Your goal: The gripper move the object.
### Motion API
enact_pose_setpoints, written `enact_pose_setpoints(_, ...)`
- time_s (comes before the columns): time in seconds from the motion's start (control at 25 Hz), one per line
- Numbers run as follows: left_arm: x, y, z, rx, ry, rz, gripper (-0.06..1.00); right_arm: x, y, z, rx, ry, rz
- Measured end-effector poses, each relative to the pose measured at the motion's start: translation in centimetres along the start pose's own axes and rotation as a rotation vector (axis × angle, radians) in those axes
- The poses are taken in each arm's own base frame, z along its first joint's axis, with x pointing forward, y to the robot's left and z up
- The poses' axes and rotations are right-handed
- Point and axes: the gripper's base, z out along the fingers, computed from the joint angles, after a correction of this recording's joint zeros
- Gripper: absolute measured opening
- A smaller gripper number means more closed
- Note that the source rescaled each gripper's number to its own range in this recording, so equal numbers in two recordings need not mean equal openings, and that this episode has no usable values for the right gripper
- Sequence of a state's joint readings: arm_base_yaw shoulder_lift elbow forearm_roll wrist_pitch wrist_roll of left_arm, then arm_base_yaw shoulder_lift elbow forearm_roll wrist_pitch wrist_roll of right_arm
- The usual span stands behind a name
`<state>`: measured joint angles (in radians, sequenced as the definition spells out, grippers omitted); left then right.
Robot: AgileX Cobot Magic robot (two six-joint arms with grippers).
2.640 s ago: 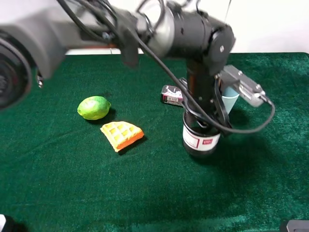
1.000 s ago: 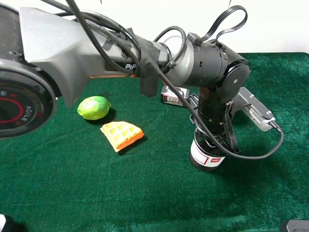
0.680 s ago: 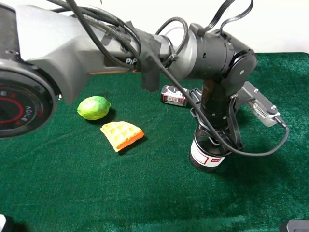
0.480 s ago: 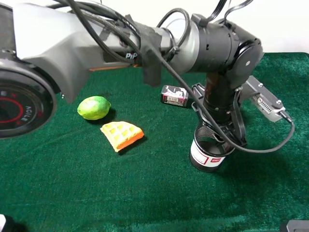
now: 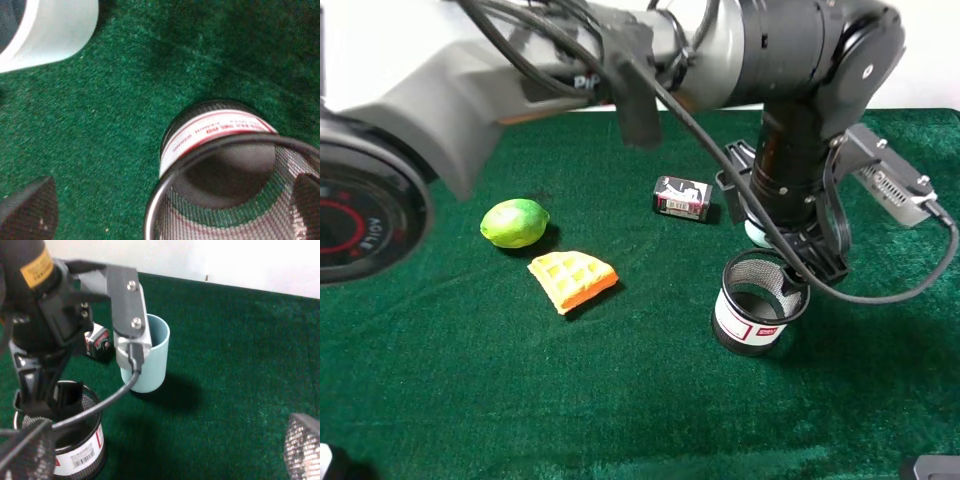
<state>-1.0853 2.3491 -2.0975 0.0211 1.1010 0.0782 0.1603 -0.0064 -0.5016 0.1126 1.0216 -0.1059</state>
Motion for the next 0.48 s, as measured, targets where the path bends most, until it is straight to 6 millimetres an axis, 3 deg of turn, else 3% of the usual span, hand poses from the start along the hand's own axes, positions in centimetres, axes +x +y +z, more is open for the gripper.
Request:
enact_pose_setpoints(0.16,0.2,0.1,-2.6,-0.015,-0.032,0.006,0.89,0.0,0.0,0.0,0.0,0.0,0.0)
enact_pose_setpoints(0.48,1.4,0.8,-10.7,-0.132,-0.146,0.028,0.98,0.0,0.0,0.0,0.0,0.0,0.0)
